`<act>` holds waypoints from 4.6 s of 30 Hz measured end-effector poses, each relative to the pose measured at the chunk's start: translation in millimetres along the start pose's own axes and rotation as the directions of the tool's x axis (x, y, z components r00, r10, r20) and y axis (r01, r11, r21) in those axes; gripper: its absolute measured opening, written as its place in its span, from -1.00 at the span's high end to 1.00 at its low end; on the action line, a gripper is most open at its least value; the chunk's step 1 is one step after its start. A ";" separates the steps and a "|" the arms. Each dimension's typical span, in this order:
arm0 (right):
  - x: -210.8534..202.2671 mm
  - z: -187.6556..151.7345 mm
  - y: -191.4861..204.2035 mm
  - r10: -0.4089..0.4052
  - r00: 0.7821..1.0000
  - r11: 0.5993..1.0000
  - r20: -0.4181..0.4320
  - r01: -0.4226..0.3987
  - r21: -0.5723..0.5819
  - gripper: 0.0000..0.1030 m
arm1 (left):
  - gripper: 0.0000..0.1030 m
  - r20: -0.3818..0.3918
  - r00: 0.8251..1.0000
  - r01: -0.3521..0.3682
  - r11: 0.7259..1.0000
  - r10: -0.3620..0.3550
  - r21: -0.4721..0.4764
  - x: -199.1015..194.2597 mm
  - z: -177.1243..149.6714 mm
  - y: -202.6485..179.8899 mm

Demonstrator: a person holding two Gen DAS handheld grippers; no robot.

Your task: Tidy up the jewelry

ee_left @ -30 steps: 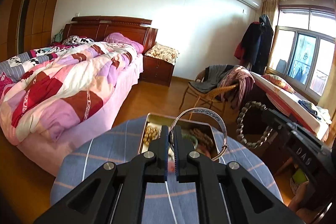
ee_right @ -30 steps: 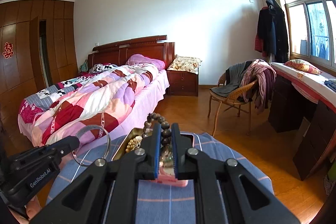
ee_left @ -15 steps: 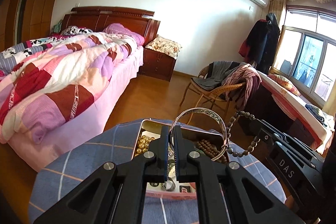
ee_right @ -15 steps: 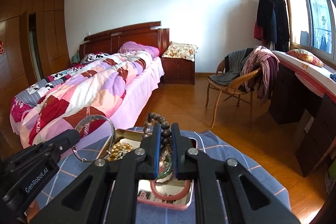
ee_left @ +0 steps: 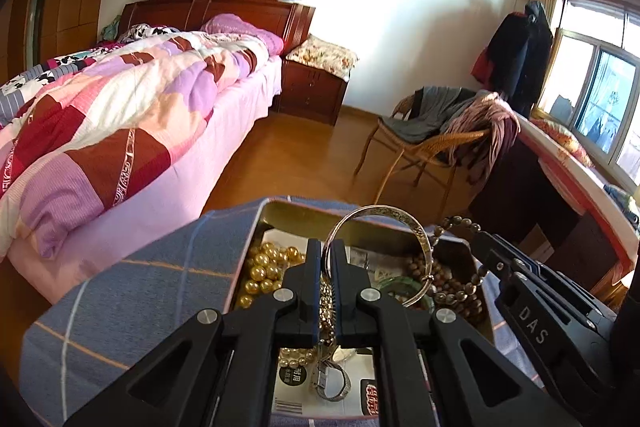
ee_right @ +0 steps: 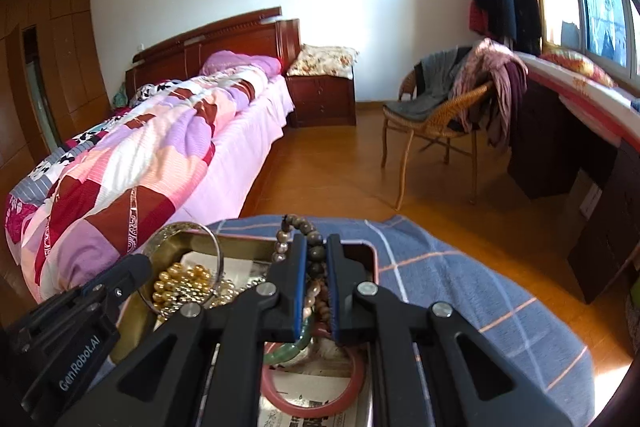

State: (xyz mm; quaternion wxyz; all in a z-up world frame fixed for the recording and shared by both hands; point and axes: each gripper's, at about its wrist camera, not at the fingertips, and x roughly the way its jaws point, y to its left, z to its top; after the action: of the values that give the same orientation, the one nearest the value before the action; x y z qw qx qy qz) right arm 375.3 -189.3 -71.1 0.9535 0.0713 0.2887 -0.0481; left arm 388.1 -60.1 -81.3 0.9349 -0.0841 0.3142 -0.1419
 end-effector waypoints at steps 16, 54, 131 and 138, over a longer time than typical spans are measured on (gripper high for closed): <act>31.7 -21.5 -0.6 -0.066 0.995 0.994 -0.077 0.059 -0.088 0.75 | 0.94 -0.021 0.985 -0.167 0.978 0.171 0.127 22.2 -22.7 -7.3; 9.2 -11.4 -4.8 -0.090 0.996 0.995 0.027 0.091 -0.039 -0.58 | -0.37 0.083 0.967 -0.248 0.967 0.242 0.061 3.4 -20.6 -2.1; -283.4 -59.5 25.9 -0.019 0.962 0.996 0.274 0.042 -0.079 -1.00 | -0.81 0.317 0.926 -0.233 0.971 0.204 0.054 -285.3 -81.8 -29.4; -282.6 -49.8 24.9 -0.014 0.953 0.998 0.303 0.034 -0.060 -1.00 | -0.85 0.339 0.921 -0.227 0.972 0.192 0.067 -283.9 -71.8 -32.8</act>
State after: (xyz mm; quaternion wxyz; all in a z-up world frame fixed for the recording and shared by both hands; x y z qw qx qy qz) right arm 117.3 -142.2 48.1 0.9876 0.0289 0.1415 -0.0609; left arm 120.9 -5.7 30.2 0.9872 -0.0232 0.1523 -0.0413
